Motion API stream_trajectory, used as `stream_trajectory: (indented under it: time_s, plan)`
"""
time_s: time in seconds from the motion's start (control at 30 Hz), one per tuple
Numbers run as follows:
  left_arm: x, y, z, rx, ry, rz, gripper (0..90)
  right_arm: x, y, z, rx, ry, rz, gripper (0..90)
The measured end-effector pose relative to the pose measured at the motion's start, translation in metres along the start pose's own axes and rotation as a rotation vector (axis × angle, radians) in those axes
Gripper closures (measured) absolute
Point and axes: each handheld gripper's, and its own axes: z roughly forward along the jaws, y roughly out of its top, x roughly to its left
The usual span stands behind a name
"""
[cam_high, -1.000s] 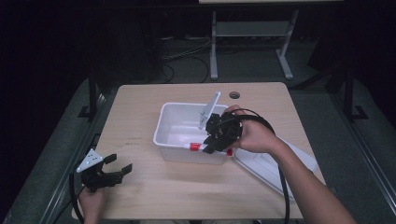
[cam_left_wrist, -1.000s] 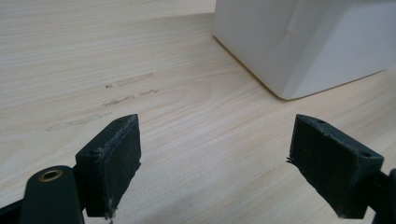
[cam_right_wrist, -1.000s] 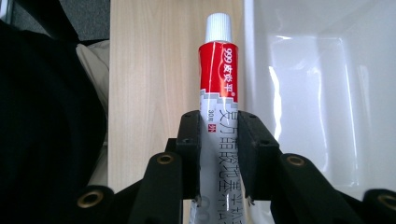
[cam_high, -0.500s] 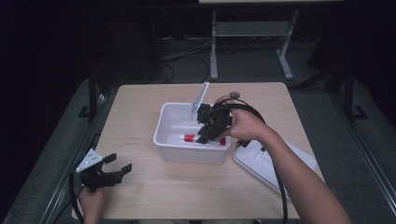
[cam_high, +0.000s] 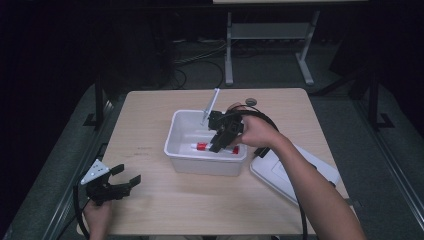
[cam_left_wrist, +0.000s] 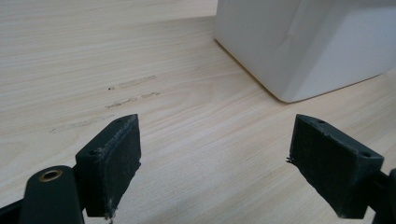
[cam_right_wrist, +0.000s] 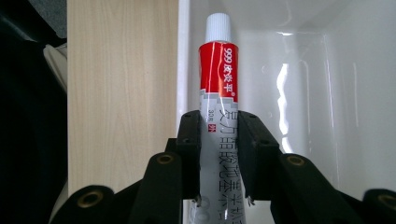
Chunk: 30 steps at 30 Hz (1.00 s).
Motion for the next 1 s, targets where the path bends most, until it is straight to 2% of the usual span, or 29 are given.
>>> stream_trajectory:
  time_s: [1.0]
  plan:
    - [0.001, 0.0, -0.002, -0.009, 0.002, -0.008, 15.9, -0.017, -0.012, 0.028, 0.018, 0.028, 0.059, 71.1]
